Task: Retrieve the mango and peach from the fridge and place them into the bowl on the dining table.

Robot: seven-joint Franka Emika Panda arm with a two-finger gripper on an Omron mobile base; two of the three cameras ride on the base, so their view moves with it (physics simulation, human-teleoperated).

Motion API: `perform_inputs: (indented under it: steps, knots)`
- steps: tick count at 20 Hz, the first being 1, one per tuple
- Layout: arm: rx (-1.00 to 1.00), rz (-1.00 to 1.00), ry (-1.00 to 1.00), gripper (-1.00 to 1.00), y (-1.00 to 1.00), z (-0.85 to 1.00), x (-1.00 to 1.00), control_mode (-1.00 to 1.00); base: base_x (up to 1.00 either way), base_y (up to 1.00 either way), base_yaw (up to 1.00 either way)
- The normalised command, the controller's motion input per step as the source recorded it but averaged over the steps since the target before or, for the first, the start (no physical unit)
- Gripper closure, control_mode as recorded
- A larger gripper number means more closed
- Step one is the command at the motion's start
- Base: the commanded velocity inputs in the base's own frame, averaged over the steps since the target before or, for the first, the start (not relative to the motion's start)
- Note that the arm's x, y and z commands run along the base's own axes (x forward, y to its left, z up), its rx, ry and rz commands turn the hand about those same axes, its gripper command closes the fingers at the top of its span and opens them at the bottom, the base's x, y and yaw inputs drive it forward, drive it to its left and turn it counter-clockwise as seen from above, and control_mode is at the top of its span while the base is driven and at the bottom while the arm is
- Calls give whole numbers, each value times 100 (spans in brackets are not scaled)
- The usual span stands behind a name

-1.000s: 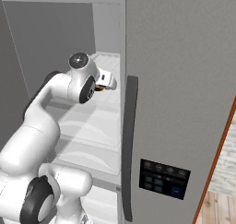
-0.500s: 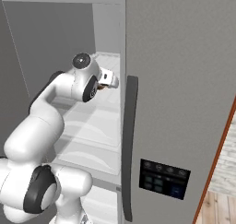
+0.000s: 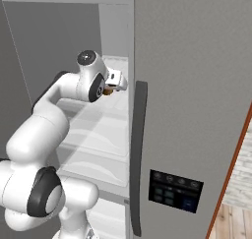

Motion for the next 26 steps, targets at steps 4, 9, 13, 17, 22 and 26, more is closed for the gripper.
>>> perform_inputs:
  steps: [4, 9, 13, 17, 22, 26]
  knots:
    - [-8, 0, 4, 100, 0, -66, 0, -100, 0, 0, 0]
    - [-5, -1, 3, 100, 0, -70, -17, -100, 0, 0, 0]
    - [0, -7, -3, 100, -4, -48, -75, -100, 0, 0, 0]
    - [6, 0, -21, 100, -30, 2, -100, -100, 0, 0, 0]
    - [1, 0, -18, 100, -2, 18, -100, -100, 0, 0, 0]
    - [0, 1, -4, 100, 5, 4, -89, -100, 0, 0, 0]
